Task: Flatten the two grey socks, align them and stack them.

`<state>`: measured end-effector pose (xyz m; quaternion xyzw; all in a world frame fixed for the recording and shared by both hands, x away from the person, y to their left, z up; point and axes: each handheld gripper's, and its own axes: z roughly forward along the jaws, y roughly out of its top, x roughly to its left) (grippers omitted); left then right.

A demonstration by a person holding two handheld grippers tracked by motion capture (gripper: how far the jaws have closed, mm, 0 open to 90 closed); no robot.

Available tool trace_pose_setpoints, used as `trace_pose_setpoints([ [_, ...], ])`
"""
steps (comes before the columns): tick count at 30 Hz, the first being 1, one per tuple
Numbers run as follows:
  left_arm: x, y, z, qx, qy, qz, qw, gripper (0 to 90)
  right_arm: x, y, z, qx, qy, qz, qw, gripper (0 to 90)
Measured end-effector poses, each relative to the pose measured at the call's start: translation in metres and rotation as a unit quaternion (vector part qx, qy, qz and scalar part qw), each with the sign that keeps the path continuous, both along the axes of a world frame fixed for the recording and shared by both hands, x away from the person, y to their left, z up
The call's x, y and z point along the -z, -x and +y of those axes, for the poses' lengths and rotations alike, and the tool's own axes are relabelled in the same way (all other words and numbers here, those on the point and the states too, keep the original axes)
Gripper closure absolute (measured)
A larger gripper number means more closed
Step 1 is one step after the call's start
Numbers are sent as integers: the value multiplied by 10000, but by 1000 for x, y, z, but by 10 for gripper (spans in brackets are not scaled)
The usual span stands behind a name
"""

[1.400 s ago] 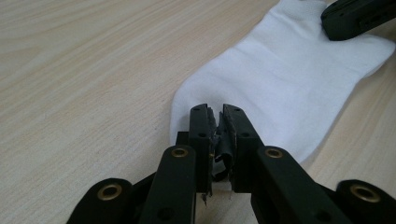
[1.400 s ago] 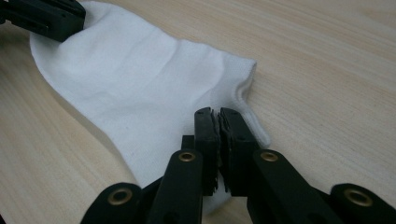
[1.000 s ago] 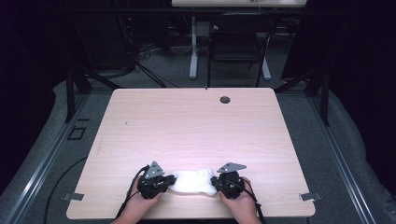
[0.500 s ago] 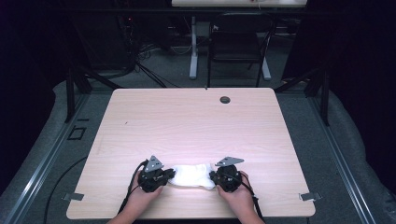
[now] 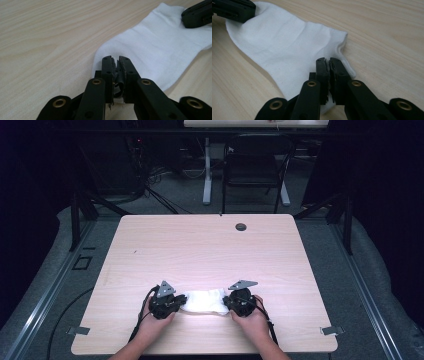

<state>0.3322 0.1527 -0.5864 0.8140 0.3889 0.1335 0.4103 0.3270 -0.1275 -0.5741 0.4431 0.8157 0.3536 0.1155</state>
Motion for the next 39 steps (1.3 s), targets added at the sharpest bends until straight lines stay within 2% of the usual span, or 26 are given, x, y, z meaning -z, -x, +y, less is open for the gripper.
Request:
trace_pose_setpoints([
  [5,2,-8,2,-128,155,-4,9998,837,2,-7,-2,36,-134,29,9999,863],
  [8,2,-9,1,-150,143,7,9998,837,2,-9,-3,61,-160,45,9998,863],
  [11,0,-13,-1,-157,36,33,9999,837,2,-13,-3,124,-185,66,9997,863],
  [16,0,-15,-3,-208,-8,17,9998,837,1,-17,-1,132,-96,14,9999,861],
  [24,-1,-16,-2,-205,32,77,9998,824,0,-21,0,188,-102,47,9998,847],
  [27,-5,-15,0,-194,130,74,9997,774,-3,-19,2,188,-124,-37,9997,808],
  [33,-12,-11,3,-214,166,-33,9996,683,-11,-13,1,175,-132,-149,9996,764],
  [35,-16,-9,5,-260,145,-92,9995,652,-16,-9,-1,157,-186,-271,9993,739],
  [38,-22,-6,8,-257,146,-154,9994,628,-20,-5,-1,132,-140,-342,9992,727],
  [39,-27,-4,10,-265,170,-199,9993,592,-25,-1,-1,98,-91,-467,9988,708],
])
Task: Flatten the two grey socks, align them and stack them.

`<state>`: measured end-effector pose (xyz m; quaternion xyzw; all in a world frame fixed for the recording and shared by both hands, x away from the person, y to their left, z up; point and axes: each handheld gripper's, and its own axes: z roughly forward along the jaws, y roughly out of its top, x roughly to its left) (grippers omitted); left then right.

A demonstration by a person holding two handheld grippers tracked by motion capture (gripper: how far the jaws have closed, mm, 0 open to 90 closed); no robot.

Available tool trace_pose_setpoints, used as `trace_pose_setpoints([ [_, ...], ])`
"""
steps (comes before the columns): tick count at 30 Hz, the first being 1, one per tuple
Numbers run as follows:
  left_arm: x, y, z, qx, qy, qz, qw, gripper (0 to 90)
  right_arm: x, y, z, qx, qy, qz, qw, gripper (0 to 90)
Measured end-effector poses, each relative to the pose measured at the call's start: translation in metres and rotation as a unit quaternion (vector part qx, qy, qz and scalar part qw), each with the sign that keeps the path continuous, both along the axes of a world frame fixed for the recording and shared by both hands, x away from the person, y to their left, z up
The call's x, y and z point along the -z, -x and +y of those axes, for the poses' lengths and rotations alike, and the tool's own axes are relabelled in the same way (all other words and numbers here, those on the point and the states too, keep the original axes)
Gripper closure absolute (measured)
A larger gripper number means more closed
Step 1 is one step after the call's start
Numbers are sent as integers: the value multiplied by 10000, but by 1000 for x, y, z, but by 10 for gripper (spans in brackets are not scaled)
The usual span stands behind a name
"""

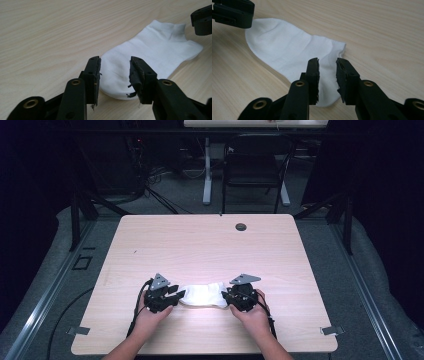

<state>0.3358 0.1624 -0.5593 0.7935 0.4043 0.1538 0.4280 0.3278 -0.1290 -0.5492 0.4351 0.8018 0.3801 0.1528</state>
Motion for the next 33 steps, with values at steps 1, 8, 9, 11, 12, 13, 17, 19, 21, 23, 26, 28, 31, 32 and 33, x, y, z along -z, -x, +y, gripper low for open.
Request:
trace_pose_setpoints([
  [1,0,0,0,0,0,0,10000,574,0,0,0,0,0,0,10000,708],
  [8,-18,13,8,20,150,-118,9998,508,-16,17,-8,-91,47,-301,9995,604],
  [9,-19,15,10,36,149,-119,9998,508,-16,17,-8,-91,47,-301,9995,604],
  [11,-22,21,13,40,202,-146,9997,506,-19,22,-12,-69,47,-372,9993,589],
  [12,-24,26,18,19,226,-155,9996,505,-21,28,-16,4,1,-409,9992,579],
  [13,-24,26,18,19,226,-155,9996,505,-21,28,-16,4,1,-409,9992,579],
  [17,-26,36,28,-54,285,-175,9994,504,-24,37,-25,73,-207,-399,9990,575],
  [19,-25,41,33,-68,272,-134,9995,503,-25,45,-31,87,-271,-349,9990,574],
  [21,-25,45,38,-111,252,-163,9995,503,-26,47,-33,81,-290,-316,9990,575],
  [23,-26,50,44,-177,200,-253,9993,502,-27,53,-37,112,-507,-300,9982,576],
  [26,-24,53,53,-218,193,-268,9992,503,-25,61,-40,105,-527,-372,9979,576],
  [28,-22,54,58,-269,184,-280,9991,503,-19,66,-42,58,-384,-468,9981,577],
  [31,-18,51,62,-255,199,-238,9992,502,-14,67,-43,23,-333,-483,9983,581],
  [32,-18,51,62,-255,199,-238,9992,500,-14,67,-43,23,-333,-483,9983,581],
  [33,-17,50,63,-219,131,-199,9995,500,-13,67,-42,-14,-346,-495,9982,581],
])
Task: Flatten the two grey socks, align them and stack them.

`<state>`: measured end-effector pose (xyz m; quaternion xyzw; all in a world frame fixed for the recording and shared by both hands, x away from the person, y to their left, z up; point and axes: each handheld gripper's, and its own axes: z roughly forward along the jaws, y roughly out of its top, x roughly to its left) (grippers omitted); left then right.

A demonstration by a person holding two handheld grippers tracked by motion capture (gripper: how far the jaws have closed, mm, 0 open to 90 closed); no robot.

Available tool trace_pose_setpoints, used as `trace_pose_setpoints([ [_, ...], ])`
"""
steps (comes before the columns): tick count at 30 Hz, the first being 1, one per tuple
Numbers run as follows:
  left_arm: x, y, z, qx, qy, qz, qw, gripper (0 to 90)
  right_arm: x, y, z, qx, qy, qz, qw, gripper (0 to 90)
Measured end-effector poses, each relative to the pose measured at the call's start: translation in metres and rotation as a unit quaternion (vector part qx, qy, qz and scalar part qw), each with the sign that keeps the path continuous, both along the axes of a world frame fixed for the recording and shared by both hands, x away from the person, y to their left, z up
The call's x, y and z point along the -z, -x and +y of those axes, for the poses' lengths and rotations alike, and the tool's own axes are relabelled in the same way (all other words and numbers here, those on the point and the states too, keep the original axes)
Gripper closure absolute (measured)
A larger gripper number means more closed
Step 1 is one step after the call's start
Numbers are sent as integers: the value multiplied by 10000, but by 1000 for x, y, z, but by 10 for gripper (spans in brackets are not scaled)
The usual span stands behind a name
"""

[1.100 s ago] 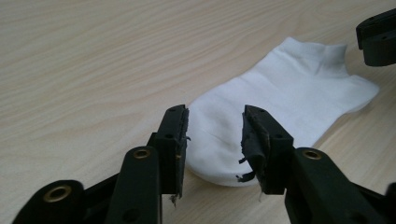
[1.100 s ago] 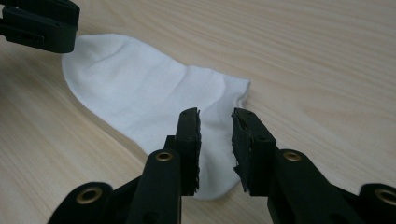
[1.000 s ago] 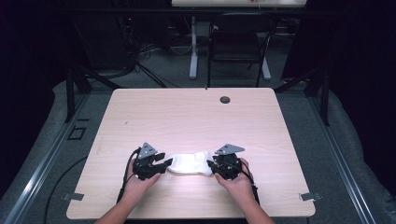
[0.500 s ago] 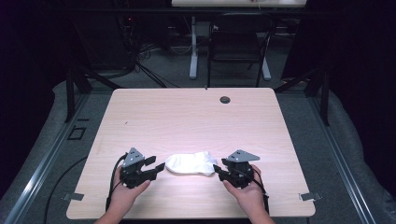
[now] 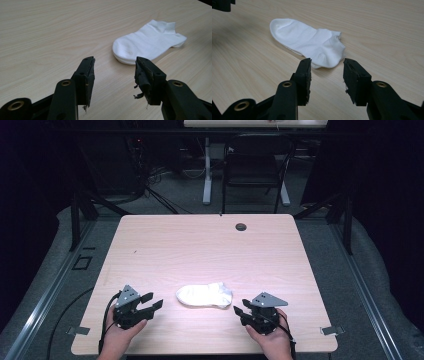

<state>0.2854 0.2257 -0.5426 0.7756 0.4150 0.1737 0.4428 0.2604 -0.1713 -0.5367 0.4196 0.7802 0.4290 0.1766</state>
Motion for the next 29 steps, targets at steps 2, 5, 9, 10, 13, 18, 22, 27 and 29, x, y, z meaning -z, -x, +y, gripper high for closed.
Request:
trace_pose_setpoints([
  [2,2,-1,0,39,-65,3,10000,499,2,1,2,-54,122,-75,9999,580],
  [5,7,-1,-1,93,-130,67,9999,499,4,2,4,-118,168,-108,9997,571],
  [9,13,-2,-5,163,-365,70,9992,499,9,3,9,-198,266,-106,9994,552],
  [10,14,-2,-6,180,-375,82,9991,498,11,2,11,-213,312,-100,9992,551],
  [13,19,-1,-12,301,-385,174,9987,496,16,1,13,-203,526,-48,9984,542],
  [18,24,1,-25,519,-515,202,9971,492,24,-3,12,-208,551,223,9980,547],
  [22,27,1,-31,659,-625,237,9956,488,28,-6,8,-162,513,355,9979,553],
  [27,28,-1,-31,651,-598,262,9957,484,31,-8,5,-48,460,434,9980,554],
  [29,28,-2,-31,633,-582,261,9960,483,31,-9,3,-37,471,435,9979,556],
])
